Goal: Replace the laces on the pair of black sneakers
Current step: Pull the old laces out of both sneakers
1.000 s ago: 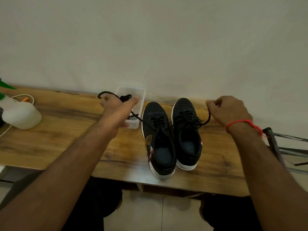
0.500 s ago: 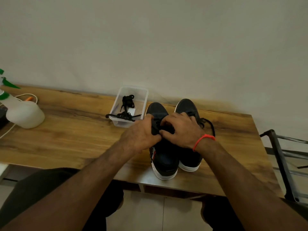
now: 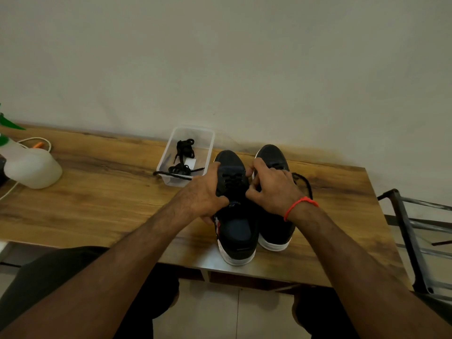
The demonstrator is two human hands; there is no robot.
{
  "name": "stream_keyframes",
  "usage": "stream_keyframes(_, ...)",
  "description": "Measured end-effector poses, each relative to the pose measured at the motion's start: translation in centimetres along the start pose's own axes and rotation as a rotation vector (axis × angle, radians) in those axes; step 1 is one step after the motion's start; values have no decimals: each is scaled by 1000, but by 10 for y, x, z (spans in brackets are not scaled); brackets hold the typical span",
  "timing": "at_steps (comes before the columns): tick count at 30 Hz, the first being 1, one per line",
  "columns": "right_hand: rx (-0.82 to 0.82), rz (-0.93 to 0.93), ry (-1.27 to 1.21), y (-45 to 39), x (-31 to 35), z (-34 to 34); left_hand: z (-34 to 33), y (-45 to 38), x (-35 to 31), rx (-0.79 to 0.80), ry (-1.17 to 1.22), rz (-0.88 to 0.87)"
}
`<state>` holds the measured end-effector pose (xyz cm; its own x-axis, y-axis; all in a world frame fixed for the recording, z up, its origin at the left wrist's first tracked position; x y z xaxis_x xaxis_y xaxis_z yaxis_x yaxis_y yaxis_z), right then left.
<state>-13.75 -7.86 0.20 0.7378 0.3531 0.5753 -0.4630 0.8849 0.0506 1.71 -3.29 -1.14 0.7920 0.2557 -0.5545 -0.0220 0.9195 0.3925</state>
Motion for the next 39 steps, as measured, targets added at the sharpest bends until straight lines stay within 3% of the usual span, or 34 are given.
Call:
stream_keyframes(11,110,-164,116,4,-11,3,-1,-7,9,26,10,18)
stream_keyframes(15,131,-181,-11,9,-9,5,1,-4,9,21,4,33)
stream_keyframes(19,93,-164,-71,6,-4,3,2,3,0,-167,-235,-60)
stream_keyframes(25,100,-153,-65,3,-4,-3,2,11,-31,-422,-564,-369)
stream_keyframes(31,118,-152,-79,2,-8,-5,2,8,-32,-345,-584,-449)
stream_keyframes(39,104,-163,-115,2,-9,-5,-2,7,-31,-307,-588,-430)
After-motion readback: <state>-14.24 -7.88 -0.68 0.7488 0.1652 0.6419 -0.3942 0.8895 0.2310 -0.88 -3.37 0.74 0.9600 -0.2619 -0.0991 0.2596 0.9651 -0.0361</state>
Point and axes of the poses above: each hand's wrist, its own y-axis away from the middle knuckle, its own z-axis out of the back of the hand, x = y × z, the point moved 6 cm from there along -y, towards the middle knuckle, and after that the axes turned 8 degrees about -y, right-handed, at the moved point
